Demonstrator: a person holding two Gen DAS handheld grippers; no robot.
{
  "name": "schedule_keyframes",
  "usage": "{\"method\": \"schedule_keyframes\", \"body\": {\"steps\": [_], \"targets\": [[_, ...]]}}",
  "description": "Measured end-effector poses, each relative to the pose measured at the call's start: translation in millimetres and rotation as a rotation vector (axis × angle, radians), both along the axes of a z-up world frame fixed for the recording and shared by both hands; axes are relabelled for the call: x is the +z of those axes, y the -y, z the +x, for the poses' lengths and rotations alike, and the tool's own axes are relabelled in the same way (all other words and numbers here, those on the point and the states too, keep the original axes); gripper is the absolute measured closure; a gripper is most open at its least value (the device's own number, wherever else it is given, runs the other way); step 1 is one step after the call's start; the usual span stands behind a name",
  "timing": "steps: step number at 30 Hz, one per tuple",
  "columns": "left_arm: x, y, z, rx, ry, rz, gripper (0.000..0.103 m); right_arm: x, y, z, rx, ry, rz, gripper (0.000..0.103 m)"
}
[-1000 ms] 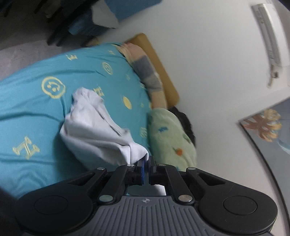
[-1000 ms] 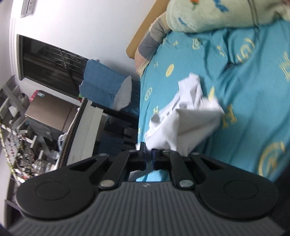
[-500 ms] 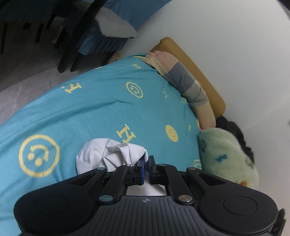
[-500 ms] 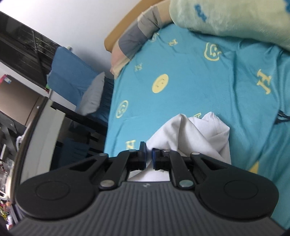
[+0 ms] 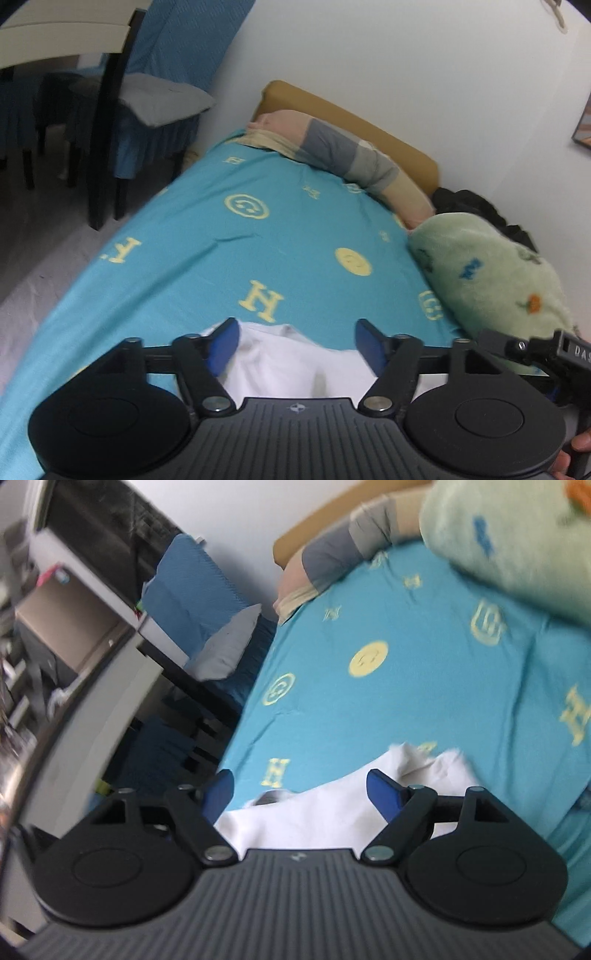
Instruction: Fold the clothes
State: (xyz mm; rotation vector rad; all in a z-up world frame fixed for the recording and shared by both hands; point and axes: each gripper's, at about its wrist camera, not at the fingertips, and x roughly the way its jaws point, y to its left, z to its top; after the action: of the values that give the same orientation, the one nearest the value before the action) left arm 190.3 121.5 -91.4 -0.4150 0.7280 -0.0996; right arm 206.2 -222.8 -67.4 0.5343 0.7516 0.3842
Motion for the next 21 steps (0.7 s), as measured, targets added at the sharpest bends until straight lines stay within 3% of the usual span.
{"method": "schedule_keyframes", "body": {"steps": [4,6,7,8,10,11,13,17,21], "targets": [[-12.8,-1.6,7.2,0.01,-0.036,0.048,0.033,-25.4,-11.0,8.9,-0.023,-0.001,-0.274,0.021],[-23.2,-2.9,12.8,0.015,-0.07,0.058,0.036,-39.7,-15.4,12.9,-0.024,0.002,-0.339,0.023],[-28.2,-3.7,14.5,0.012,-0.083,0.065,0.045,-45.0,-17.3,13.7,-0.023,0.006,-0.348,0.031],[-32.4,-3.1,16.0,0.007,-0.094,0.072,0.062,-49.2,-19.3,13.9,-0.024,0.011,-0.349,0.036],[-35.8,-3.0,15.0,-0.002,-0.083,0.072,0.083,-54.9,-21.9,12.0,-0.04,0.01,-0.363,0.072],[-35.9,-3.5,13.4,-0.004,-0.067,0.064,0.093,-55.2,-22.2,9.2,-0.063,0.019,-0.36,0.078],[-31.3,-6.3,7.9,0.001,-0.007,0.013,0.095,-53.4,-24.1,2.7,-0.114,0.046,-0.352,0.093],[-15.4,3.2,1.6,-0.003,0.127,0.039,0.095,-38.5,-31.4,-6.5,-0.193,0.155,-0.387,0.096],[-26.7,5.4,15.8,0.009,0.058,0.058,0.094,-44.0,-30.6,8.7,-0.213,0.147,-0.393,0.095]]}}
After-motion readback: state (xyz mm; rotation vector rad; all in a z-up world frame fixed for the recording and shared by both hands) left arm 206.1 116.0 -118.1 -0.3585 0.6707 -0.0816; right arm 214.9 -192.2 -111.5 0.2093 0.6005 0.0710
